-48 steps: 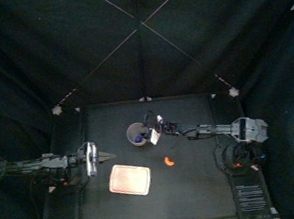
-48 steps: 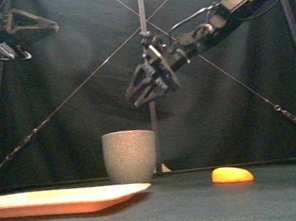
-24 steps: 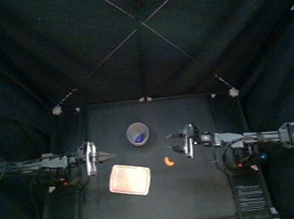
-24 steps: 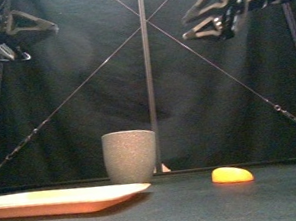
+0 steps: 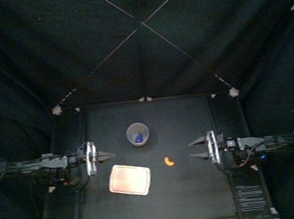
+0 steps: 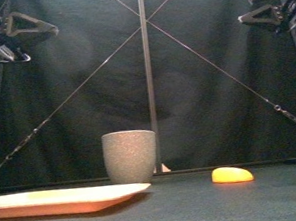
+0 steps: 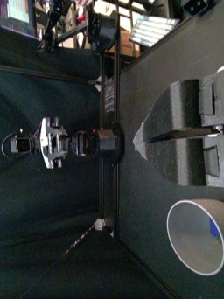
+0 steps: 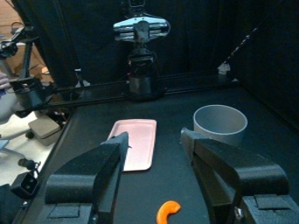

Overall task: Pick the eggplant then place it in the grey bowl
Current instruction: Drop eggplant in the grey bowl and return to neutral

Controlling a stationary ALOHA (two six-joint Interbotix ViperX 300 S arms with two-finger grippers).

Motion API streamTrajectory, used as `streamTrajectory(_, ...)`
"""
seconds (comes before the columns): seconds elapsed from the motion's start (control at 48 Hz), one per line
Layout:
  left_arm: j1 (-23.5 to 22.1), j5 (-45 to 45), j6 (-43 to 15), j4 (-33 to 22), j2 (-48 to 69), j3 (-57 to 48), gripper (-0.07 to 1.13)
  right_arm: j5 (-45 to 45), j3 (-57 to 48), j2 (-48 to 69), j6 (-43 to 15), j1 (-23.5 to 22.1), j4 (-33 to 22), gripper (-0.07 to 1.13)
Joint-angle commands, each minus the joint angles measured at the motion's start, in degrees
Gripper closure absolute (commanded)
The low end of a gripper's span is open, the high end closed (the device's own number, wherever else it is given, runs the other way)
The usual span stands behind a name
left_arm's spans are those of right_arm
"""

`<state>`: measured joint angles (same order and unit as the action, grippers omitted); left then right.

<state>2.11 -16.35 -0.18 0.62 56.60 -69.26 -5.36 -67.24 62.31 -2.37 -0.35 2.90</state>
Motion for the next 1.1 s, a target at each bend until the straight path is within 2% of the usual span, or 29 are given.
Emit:
streamTrajectory(0.021, 0.18, -0.26, 0.0, 0.09, -0.09, 0.7, 1.09, 1.85, 0.35, 0.0, 0.0, 0.35, -0.09, 0.18)
streamTrajectory(1.104, 0.62, -0.35, 0.0, 0.09, 0.0, 0.44, 1.09, 3.43, 2.29, 0.26, 0.53, -0.09, -0.53, 0.18)
